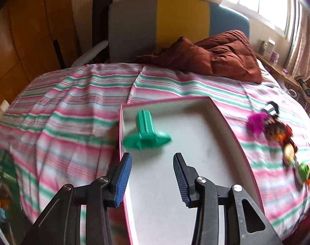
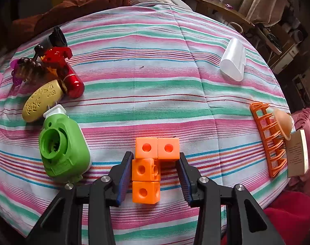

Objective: Organize rigid objects
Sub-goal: 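Lift the orange cubes with the right gripper and carry them toward the tray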

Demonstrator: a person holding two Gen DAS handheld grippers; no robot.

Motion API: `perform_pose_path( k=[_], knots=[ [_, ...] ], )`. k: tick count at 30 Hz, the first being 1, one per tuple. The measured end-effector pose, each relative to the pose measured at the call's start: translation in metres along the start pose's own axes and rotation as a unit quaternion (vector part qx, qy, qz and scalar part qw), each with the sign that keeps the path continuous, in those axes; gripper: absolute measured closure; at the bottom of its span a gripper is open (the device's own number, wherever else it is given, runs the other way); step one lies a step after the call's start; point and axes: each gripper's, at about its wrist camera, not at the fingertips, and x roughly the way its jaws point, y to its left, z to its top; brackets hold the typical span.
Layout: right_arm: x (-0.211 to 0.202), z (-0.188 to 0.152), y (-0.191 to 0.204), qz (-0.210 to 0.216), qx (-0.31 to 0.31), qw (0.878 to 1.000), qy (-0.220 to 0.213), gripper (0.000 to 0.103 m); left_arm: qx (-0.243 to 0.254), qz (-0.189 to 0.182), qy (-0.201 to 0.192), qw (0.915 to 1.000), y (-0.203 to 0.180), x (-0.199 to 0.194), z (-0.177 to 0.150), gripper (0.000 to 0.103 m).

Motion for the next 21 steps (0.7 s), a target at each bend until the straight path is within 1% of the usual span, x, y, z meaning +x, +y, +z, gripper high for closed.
perform_pose_path(
  k=[4,9,16,21],
  knots=[
    [-0.001,0.000,0.002,-0.007,-0.004,1.000,-0.008,0.060,0.005,0.016,-0.023,0.9996,-0.013,-0.029,-0.021,0.061],
    [-0.006,-0.003,0.011,-0.022,-0.022,0.999,-0.025,0.060,-0.007,0.001,-0.025,0.9997,-0.018,-0.049,-0.038,0.061],
    [-0.006,-0.003,0.016,-0.029,-0.024,0.999,-0.039,0.060,-0.002,0.009,-0.032,0.9994,-0.021,-0.063,-0.054,0.061],
    [-0.007,0.000,0.011,-0.016,0.001,0.999,-0.049,0.060,-0.007,0.009,-0.033,0.9994,-0.018,-0.068,-0.059,0.061]
  ],
)
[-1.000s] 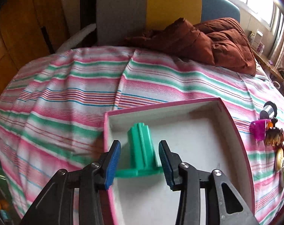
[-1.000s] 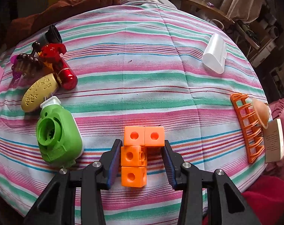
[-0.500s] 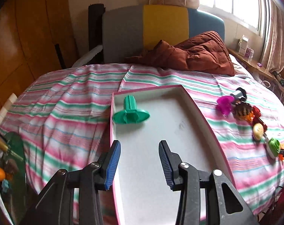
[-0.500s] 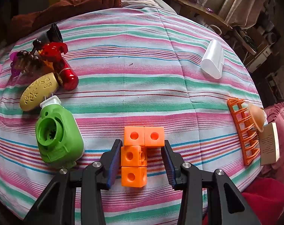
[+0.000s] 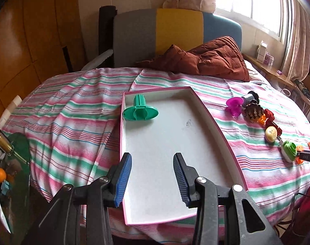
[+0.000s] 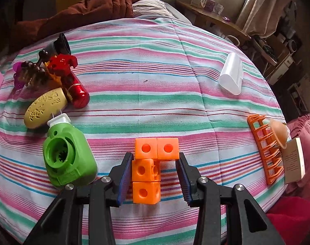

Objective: Organize rigid objects
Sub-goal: 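Lift the orange cubes with the right gripper and carry them toward the tray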

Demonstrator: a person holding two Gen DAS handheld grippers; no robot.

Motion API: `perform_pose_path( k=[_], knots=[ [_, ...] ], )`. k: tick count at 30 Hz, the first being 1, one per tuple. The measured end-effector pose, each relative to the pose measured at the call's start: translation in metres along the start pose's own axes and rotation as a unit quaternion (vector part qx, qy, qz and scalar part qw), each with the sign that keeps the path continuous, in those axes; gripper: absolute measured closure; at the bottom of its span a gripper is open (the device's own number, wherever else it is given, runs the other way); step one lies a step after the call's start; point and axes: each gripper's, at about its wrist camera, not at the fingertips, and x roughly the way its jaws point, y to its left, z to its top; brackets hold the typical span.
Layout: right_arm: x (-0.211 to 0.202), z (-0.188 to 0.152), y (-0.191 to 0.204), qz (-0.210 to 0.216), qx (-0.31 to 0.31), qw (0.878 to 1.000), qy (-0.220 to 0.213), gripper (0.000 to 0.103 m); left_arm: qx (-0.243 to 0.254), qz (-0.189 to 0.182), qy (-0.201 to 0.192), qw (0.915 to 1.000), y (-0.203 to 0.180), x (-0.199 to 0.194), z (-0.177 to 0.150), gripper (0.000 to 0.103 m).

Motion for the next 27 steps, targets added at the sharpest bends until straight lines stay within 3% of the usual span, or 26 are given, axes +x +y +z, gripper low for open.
perform_pose_path(
  k=[6,14,20,27],
  knots=[
    [-0.011,0.003,0.000,0.007,0.022,0.999,-0.030,0.060,-0.003,0.003,-0.002,1.0000,0.005,-0.003,-0.003,0.061],
    [-0.055,0.009,0.023,0.077,0.018,0.991,-0.109,0.060,-0.013,0.006,0.003,0.9999,0.017,-0.001,-0.006,0.061],
    [-0.086,0.014,0.090,0.155,-0.040,0.979,-0.127,0.060,-0.024,0.008,0.009,0.9997,0.025,0.000,-0.010,0.061],
    [-0.118,0.017,0.203,0.258,-0.132,0.949,-0.122,0.060,-0.044,0.010,0.016,0.9988,0.042,0.001,-0.014,0.061]
  ],
)
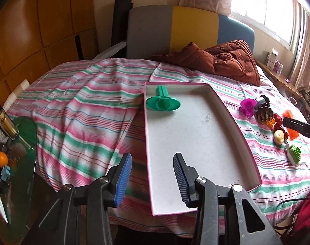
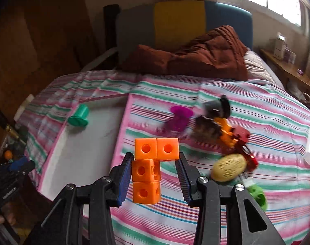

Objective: Organize rigid objects
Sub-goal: 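Lift the orange cubes with the right gripper and carry them toward the tray, then lower the orange cubes into the tray beside the green piece and open the right gripper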

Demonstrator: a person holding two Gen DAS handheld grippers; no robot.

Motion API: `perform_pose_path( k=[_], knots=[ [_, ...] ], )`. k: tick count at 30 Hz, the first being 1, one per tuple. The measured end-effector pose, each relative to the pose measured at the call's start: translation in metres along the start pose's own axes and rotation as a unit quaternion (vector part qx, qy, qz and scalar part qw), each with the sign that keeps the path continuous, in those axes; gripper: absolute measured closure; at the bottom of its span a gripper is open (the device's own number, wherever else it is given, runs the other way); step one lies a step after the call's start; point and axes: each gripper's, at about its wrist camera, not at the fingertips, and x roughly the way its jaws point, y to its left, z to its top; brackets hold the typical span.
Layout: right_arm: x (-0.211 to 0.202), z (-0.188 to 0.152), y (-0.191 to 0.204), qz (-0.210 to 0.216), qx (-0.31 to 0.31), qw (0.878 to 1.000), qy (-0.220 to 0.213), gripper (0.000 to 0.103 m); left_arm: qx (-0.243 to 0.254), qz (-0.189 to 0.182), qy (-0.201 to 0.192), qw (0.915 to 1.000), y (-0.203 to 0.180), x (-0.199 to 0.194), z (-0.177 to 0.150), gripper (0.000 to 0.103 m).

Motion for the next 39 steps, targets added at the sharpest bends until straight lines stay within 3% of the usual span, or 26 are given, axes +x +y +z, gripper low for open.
perform_pose_path(
  k=[6,19,27,34,39],
  knots=[
    [0.039,0.005,0.077,0.063,-0.042,0.996,0.039,0.060,-0.019,0.008,-0.001,0.9998,0.017,-0.002,-0.003,0.061],
    [0.121,0.019,0.156,0.081,-0.054,0.991,0.095,0.060,-0.040,0.023,0.002,0.9989,0.039,-0.001,-0.006,0.061],
    [0.154,0.033,0.178,0.074,-0.048,0.990,0.108,0.059,-0.051,0.028,0.005,0.9983,0.051,0.000,-0.005,0.061],
    [0.158,0.036,0.184,0.074,-0.049,0.990,0.106,0.059,-0.053,0.029,0.006,0.9982,0.053,0.001,-0.008,0.061],
    [0.154,0.036,0.183,0.082,-0.042,0.991,0.097,0.048,-0.054,0.032,0.005,0.9980,0.055,0.000,-0.009,0.061]
  ],
)
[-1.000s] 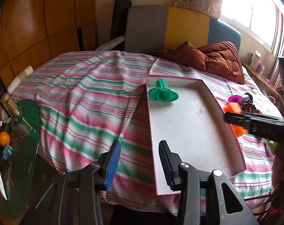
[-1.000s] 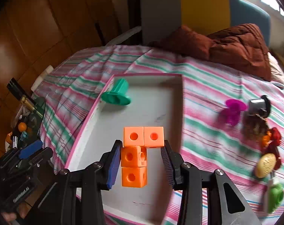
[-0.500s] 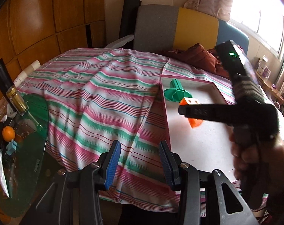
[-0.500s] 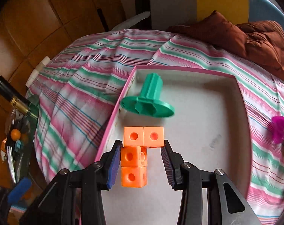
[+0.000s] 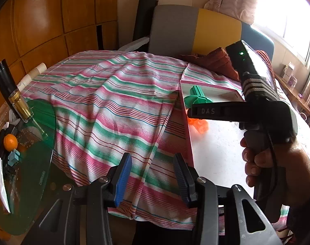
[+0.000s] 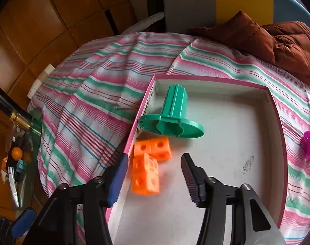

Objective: Organize rigid objects
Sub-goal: 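Lower the orange cubes into the tray beside the green piece and open the right gripper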

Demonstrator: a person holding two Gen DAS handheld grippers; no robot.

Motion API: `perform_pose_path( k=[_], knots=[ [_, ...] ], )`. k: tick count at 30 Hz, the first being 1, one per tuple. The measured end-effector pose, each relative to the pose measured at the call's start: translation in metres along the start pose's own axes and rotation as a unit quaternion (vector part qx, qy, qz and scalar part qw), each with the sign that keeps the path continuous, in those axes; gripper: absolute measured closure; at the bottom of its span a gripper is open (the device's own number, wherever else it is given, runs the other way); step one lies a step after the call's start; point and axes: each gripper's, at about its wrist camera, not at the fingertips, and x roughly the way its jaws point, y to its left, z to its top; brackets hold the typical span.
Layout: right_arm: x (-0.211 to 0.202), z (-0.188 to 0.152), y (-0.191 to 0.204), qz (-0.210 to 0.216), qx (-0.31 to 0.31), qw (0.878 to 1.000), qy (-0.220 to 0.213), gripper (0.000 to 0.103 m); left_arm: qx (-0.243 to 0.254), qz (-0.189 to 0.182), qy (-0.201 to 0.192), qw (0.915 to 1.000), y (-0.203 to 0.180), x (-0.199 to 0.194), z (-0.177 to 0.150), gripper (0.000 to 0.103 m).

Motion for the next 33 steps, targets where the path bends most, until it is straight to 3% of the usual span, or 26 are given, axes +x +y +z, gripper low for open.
perform_pose_path(
  k=[19,33],
  knots=[
    [-0.041,-0.022,-0.005,-0.019,-0.013,0.999,-0.046,0.044,0.012,-0.004,-0.010,0.9999,-0.009,-0.009,-0.001,0.061],
    [-0.080,-0.037,-0.011,-0.046,-0.028,0.994,-0.098,0.036,0.024,-0.006,-0.006,0.9997,-0.020,-0.010,-0.004,0.061]
  ],
)
